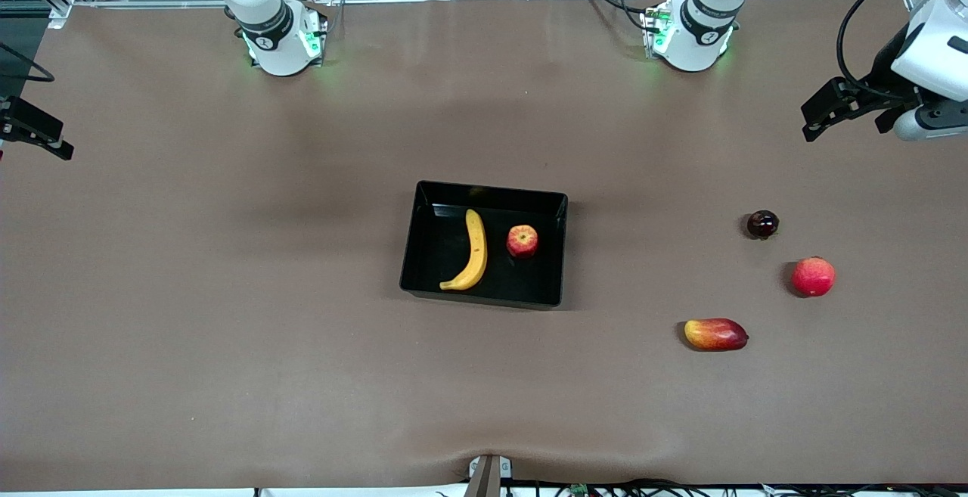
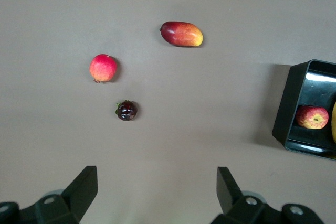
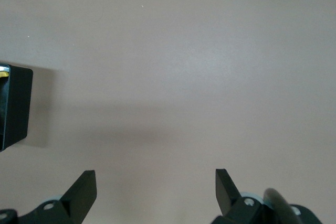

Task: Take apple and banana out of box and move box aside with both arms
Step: 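Reach the left gripper into the black tray toward the apple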

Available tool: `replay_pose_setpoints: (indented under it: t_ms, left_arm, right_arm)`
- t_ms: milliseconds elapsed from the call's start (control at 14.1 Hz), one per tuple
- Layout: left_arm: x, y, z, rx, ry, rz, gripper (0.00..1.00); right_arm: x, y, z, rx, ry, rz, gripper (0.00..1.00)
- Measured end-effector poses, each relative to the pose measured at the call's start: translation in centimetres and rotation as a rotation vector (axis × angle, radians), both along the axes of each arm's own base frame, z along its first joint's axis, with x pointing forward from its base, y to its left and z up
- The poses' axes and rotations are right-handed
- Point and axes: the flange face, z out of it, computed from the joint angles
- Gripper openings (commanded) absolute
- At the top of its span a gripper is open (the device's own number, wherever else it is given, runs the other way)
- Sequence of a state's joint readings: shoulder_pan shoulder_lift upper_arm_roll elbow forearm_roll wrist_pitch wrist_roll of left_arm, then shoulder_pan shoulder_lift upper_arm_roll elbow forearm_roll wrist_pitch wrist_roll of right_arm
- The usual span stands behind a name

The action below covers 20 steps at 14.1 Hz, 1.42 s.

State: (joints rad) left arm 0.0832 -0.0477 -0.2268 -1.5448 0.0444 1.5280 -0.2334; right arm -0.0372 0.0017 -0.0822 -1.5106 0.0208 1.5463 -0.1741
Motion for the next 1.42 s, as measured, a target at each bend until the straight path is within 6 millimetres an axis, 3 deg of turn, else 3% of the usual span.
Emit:
replay_pose_setpoints:
  t_ms: [427,569,996,1280,1422]
  left_arm:
    - [0.3,-0.5,-0.6,-0.002,0.01,0.002,1.0]
    - [1.0,-2.9,-2.3,-0.006,0.036,-0.003,1.0]
    - [3.5,-18.9,-12.8,-0.088,0.063,0.09,1.0]
    - [2.8,-28.5,-20.8,-0.045,0.013,0.117,1.0]
    - [2.2,-32.3,-24.9,-0.069,0.011,0.142,1.0]
  right_arm:
    - [0.0,0.0,0.0,0.0,0.0,0.0,1.0]
    - [0.0,0.0,0.0,0.0,0.0,0.0,1.0]
    - [0.0,-0.2,0.0,0.0,0.0,-0.003,1.0]
    - [0.0,-0.1,0.0,0.0,0.0,-0.002,1.0]
    - [0.0,-0.1,0.0,0.0,0.001,-0.002,1.0]
